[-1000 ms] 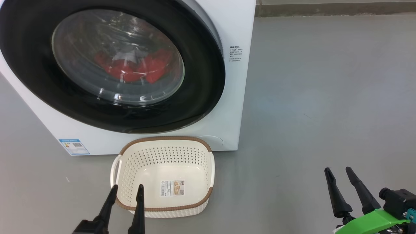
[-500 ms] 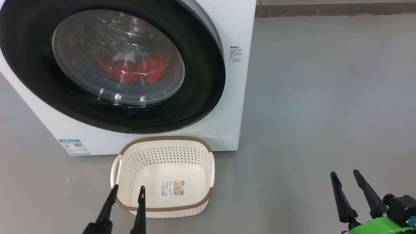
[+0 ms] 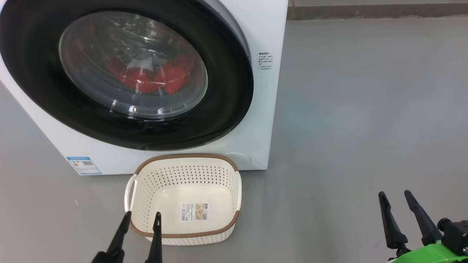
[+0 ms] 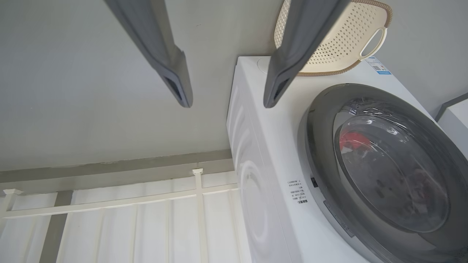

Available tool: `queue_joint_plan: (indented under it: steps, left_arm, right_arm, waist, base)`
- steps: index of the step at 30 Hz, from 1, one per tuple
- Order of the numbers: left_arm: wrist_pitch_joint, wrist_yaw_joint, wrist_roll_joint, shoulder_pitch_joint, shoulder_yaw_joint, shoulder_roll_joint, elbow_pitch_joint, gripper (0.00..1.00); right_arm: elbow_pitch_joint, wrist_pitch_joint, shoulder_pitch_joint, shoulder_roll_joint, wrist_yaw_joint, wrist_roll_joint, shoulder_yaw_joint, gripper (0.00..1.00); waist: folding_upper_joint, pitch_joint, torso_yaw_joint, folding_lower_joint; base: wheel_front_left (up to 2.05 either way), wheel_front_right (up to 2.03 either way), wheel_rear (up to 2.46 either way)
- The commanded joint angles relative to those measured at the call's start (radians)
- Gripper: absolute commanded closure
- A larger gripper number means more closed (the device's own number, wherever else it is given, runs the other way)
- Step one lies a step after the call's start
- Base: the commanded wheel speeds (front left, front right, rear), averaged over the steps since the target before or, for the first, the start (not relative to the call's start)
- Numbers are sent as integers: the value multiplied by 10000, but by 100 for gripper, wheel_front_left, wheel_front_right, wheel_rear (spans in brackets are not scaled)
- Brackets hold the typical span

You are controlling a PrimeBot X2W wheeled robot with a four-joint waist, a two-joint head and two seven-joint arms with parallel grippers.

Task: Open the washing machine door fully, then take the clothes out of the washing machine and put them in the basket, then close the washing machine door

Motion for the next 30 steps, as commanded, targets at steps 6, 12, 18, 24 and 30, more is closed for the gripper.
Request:
queue_joint_plan:
  steps: [6,12,18,24,30]
  left_arm:
    - [-120,1,8,-130,363,95,-180,0]
    - [-120,-7,30,-129,325,95,-197,0]
    - [-120,6,37,-184,188,95,-231,0]
    - [-120,28,32,-349,87,95,-246,0]
    - [-120,21,47,-636,-32,95,-267,0]
  right_arm:
    - [-335,-134,-37,-96,63,-103,119,0]
    - [-354,-134,-72,-116,63,-98,194,0]
    - [-501,-134,-351,-12,63,191,398,100]
    - [-530,-134,-1491,140,63,730,773,100]
    - [-475,-134,-3228,222,63,1446,1019,100]
  waist:
    - [0,5,11,0]
    - [0,12,13,0]
    - [0,95,73,0]
    - [0,366,105,0]
    - [0,687,224,0]
  base:
    - [0,0,0]
    - [0,0,0]
    - [0,0,0]
    - [0,0,0]
    - [0,0,0]
